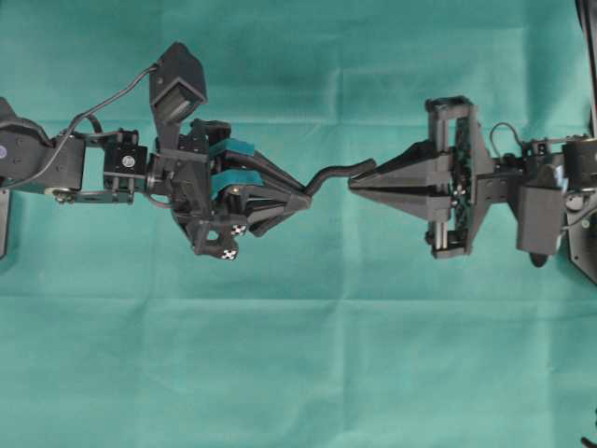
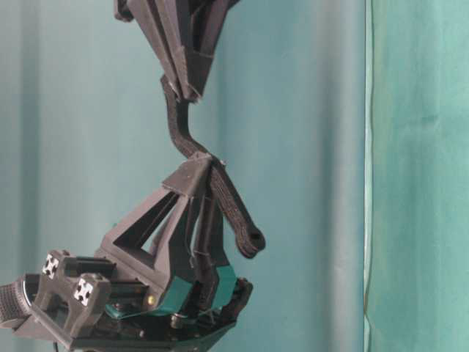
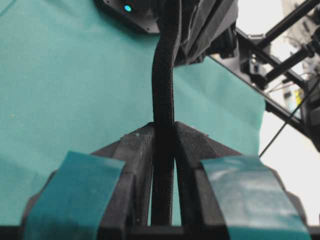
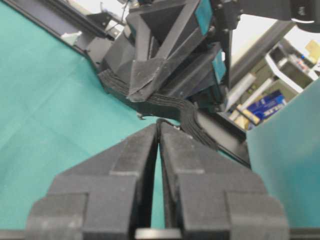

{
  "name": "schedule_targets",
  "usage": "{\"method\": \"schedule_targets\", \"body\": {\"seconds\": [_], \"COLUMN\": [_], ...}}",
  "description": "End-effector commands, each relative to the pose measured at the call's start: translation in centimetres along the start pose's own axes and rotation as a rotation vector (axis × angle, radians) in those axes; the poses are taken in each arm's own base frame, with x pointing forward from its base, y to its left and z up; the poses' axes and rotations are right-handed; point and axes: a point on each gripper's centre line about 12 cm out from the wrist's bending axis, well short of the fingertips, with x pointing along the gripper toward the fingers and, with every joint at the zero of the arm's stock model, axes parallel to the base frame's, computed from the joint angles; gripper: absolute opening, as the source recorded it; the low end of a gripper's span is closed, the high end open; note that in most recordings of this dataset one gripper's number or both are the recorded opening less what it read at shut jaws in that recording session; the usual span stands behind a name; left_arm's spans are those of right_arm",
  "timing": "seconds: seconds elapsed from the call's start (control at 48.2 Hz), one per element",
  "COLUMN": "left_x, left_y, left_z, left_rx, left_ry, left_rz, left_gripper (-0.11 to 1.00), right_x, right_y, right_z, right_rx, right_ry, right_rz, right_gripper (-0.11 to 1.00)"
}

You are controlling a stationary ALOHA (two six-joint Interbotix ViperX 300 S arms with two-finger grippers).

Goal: Peel off the Velcro with your right arm.
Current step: 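Pull the right gripper away to peel the layers apart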

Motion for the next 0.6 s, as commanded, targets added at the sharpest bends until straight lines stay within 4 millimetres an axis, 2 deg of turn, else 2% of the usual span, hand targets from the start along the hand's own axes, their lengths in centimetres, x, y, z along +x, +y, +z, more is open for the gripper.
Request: {"method": "schedule_targets", "body": {"seconds": [0.0,0.581], "left_x": [-0.3,-0.3], "left_y": [-0.6,-0.5], "left_z": [1.1,1.1], "left_rx": [0.002,0.002], "left_ry": [-0.037,-0.041], "left_rz": [-0.022,-0.021], "left_gripper": [0.10,0.10], "right_x": [0.7,3.8], "right_y": [-0.2,1.3], "right_z": [0.9,0.2], "right_rx": [-0.004,0.003], "right_ry": [-0.030,-0.014], "right_rz": [-0.002,0.060], "right_gripper": [-0.09,-0.09]}}
